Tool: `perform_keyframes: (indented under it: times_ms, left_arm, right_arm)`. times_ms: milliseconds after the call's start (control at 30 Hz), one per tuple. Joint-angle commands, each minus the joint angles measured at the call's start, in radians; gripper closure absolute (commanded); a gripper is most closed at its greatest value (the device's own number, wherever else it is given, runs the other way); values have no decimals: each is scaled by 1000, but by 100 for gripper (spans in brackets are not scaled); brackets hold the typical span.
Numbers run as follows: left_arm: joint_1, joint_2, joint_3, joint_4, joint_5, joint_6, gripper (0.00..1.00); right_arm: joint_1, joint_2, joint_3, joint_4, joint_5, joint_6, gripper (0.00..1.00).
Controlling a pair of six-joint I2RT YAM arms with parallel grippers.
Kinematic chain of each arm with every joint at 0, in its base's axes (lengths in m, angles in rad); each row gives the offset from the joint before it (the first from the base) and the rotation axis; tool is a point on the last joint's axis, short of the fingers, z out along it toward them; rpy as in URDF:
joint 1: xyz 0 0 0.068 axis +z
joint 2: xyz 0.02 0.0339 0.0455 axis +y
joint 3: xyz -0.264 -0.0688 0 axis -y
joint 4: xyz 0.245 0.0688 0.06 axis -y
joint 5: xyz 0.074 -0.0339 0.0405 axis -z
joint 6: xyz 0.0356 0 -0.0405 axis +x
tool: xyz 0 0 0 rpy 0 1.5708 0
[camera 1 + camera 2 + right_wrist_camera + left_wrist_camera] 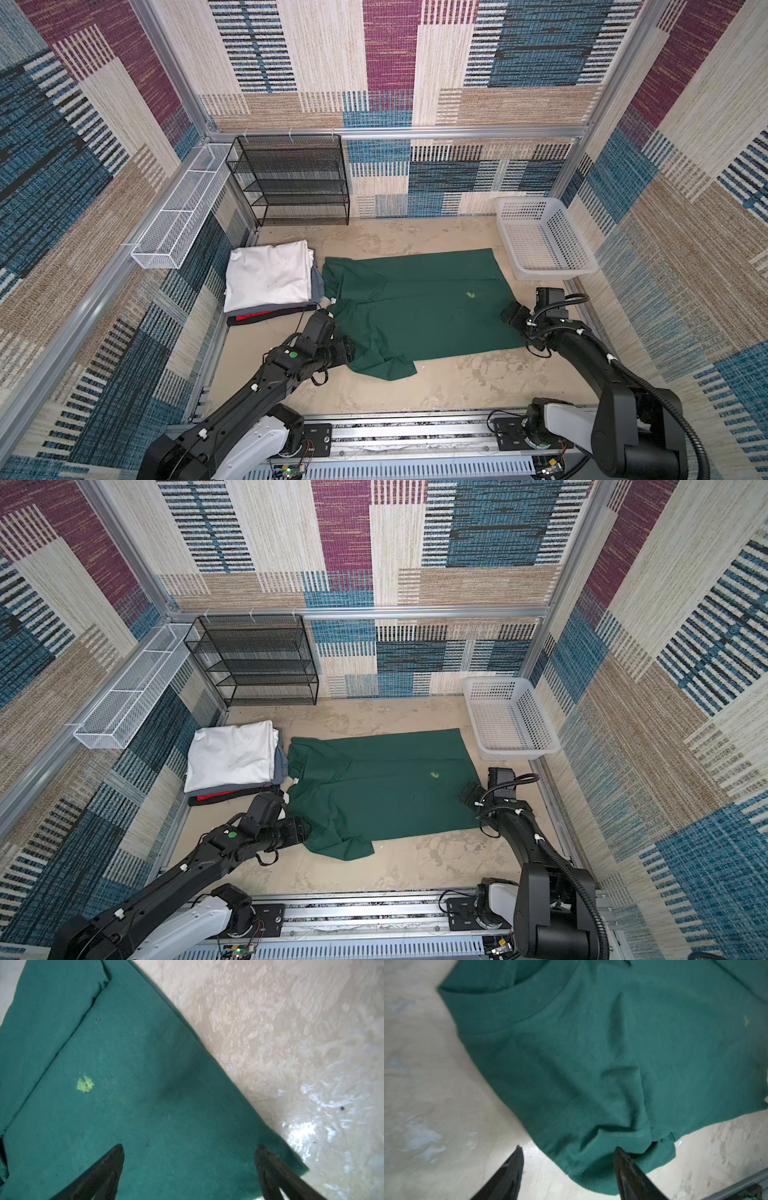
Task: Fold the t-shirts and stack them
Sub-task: 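Grasp the near hem with the right gripper while the left grasps the sleeve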
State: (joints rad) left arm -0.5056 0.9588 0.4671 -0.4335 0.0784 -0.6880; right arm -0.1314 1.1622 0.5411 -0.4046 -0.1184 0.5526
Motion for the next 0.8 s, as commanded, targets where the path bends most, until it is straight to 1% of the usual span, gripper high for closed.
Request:
perform_keyframes:
  times_ms: [0,67,133,233,333,500,633,767]
  left_arm:
    - [-31,64,-14,131,98,-30,30]
    - [-53,106,-25,173,138,-36,31]
    - [-75,138,-27,166,120,-36,31]
    - [-86,180,-12,133,108,-35,35]
    - [-98,196,-3,107,82,-43,35]
    - [-108,227,11,49,39,-34,38]
    - [-108,284,22,8,44,-18,40]
    - [-106,304,28,-63,0,-53,40]
  right_arm:
    - [1,-4,4,-7,-9,8,2]
    - [1,1,9,-8,-4,3,1]
    - [0,2,12,-7,0,-2,1]
    - [1,1,10,-5,3,-5,2]
    - [1,1,8,-1,5,-4,1]
    - [1,11,14,2,4,-13,1]
    - [0,16,19,4,7,-19,1]
    - [0,19,21,7,0,-20,1]
